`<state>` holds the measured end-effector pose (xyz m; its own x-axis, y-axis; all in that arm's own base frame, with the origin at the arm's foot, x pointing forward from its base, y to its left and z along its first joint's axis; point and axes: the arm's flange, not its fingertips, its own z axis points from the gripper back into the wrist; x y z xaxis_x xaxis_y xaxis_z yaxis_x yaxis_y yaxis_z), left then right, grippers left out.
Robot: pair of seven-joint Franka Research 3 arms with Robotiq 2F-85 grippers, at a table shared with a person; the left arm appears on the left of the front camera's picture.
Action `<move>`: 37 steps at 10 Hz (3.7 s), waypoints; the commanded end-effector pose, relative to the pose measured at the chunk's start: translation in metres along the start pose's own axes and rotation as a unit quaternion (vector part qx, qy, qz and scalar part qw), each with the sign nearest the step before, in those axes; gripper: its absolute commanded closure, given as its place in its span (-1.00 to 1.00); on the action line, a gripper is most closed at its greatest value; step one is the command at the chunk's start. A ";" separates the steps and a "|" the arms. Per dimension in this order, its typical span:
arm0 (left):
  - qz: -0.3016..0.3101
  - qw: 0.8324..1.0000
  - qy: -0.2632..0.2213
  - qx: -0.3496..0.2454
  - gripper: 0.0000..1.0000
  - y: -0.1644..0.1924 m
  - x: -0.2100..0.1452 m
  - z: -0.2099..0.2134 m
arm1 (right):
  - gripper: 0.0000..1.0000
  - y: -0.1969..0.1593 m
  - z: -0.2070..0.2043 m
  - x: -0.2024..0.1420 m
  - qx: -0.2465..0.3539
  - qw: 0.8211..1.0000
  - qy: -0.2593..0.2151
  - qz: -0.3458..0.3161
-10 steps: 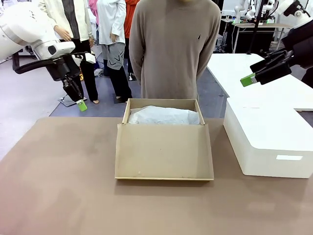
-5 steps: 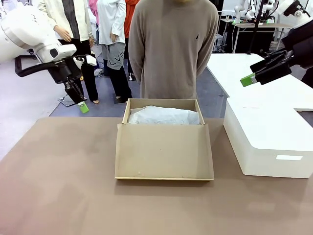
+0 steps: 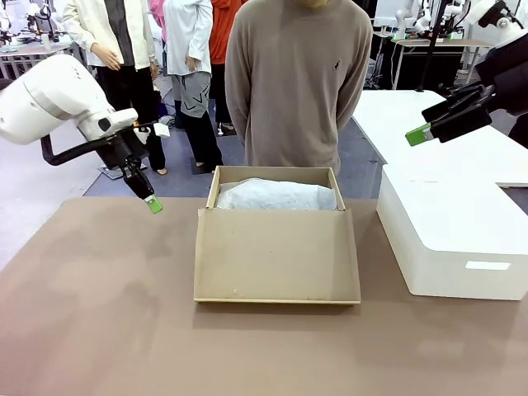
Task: Pack the shoes into the box.
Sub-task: Close the Shoes Box.
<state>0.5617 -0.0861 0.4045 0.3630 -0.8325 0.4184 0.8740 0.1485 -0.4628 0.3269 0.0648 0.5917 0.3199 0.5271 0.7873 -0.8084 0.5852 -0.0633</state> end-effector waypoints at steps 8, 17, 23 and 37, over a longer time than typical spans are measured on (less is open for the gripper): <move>0.022 0.999 -0.029 -0.024 1.00 0.015 -0.010 -0.028 | -1.00 0.000 -0.001 0.000 0.007 1.000 -0.008 -0.001; 0.039 0.997 -0.058 -0.024 1.00 0.050 -0.003 -0.067 | -1.00 0.000 -0.001 0.000 0.007 1.000 -0.008 -0.001; 0.062 0.994 -0.084 -0.013 1.00 0.056 0.004 -0.090 | -1.00 0.000 -0.001 0.000 0.007 1.000 -0.008 -0.001; 0.039 0.987 -0.101 -0.123 1.00 0.057 0.009 -0.132 | -1.00 0.000 -0.001 0.000 0.007 1.000 -0.008 -0.001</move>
<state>0.5698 -0.1547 0.2784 0.5041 -0.7207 0.4758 0.7476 0.0884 -0.6582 0.3269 0.0648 0.5917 0.3199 0.5271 0.7873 -0.8084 0.5852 -0.0633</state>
